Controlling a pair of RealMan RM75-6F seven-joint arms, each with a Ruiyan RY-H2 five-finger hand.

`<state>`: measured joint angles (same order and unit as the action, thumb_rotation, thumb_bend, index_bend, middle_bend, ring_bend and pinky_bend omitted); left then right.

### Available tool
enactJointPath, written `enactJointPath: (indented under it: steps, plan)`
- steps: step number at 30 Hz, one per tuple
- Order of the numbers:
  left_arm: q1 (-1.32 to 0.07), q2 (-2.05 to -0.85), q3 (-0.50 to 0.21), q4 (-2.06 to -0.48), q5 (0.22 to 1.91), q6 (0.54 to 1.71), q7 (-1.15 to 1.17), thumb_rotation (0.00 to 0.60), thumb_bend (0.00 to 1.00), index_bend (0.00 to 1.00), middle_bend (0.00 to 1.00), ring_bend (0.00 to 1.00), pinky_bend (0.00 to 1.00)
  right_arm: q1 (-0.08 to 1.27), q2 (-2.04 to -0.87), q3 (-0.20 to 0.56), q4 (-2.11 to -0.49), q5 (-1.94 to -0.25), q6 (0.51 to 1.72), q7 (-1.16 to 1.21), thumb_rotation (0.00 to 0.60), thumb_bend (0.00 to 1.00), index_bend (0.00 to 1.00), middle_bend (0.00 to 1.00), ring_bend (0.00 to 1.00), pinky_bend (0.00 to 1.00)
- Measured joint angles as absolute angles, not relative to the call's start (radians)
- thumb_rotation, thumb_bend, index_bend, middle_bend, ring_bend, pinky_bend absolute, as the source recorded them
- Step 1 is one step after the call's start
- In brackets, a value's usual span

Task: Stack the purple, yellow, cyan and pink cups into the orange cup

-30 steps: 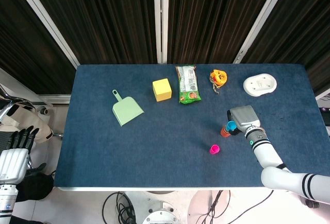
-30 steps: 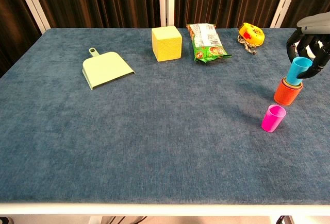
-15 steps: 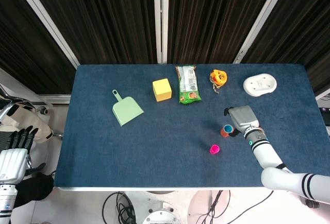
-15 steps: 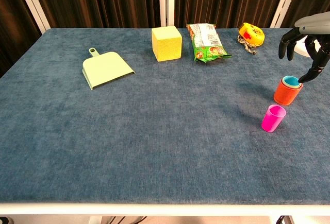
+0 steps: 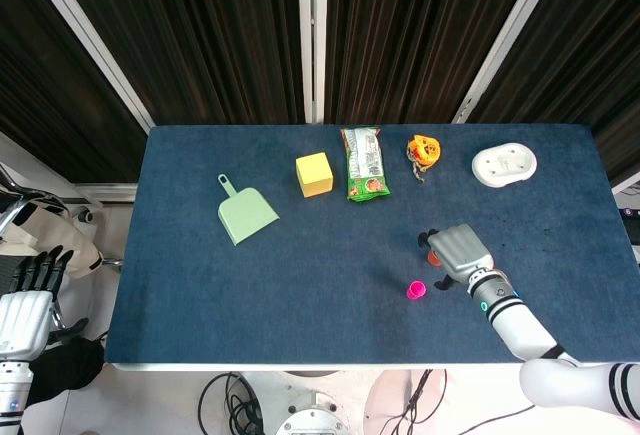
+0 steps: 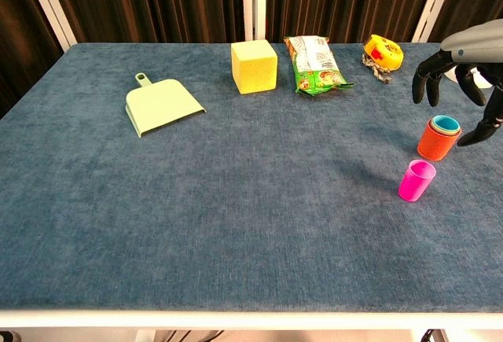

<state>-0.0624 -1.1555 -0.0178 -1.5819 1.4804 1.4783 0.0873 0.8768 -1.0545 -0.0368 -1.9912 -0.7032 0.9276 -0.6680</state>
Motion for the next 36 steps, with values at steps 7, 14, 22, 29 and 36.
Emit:
enactJointPath:
  steps: [7, 14, 22, 29, 36]
  plan:
    - [-0.053, -1.159, -0.011, -1.579, 1.487, 1.489, 0.084, 0.600, 0.06, 0.04, 0.00, 0.00, 0.00, 0.866, -1.074, -0.092, -2.033, -0.740, 0.969, -0.733, 0.600, 0.03, 0.32, 0.32, 0.55, 0.73]
    - [-0.045, -1.158, -0.010, -1.573, 1.489, 1.499, 0.062, 0.600, 0.06, 0.04, 0.00, 0.00, 0.00, 0.848, -1.155, -0.114, -1.991, -0.749, 1.018, -0.776, 0.600, 0.03, 0.33, 0.34, 0.56, 0.73]
    - [-0.042, -1.154, -0.008, -1.563, 1.491, 1.497, 0.032, 0.600, 0.06, 0.04, 0.00, 0.00, 0.00, 0.815, -1.242, -0.115, -1.924, -0.788, 1.069, -0.789, 0.600, 0.06, 0.36, 0.39, 0.56, 0.73]
    - [-0.042, -1.157, -0.011, -1.555, 1.487, 1.494, 0.027, 0.600, 0.06, 0.04, 0.00, 0.00, 0.00, 0.805, -1.289, -0.107, -1.893, -0.797, 1.063, -0.790, 0.600, 0.07, 0.37, 0.41, 0.56, 0.73]
    - [-0.040, -1.156, -0.014, -1.551, 1.482, 1.493, 0.020, 0.600, 0.06, 0.04, 0.00, 0.00, 0.00, 0.800, -1.322, -0.096, -1.868, -0.792, 1.063, -0.793, 0.600, 0.09, 0.41, 0.44, 0.57, 0.73]
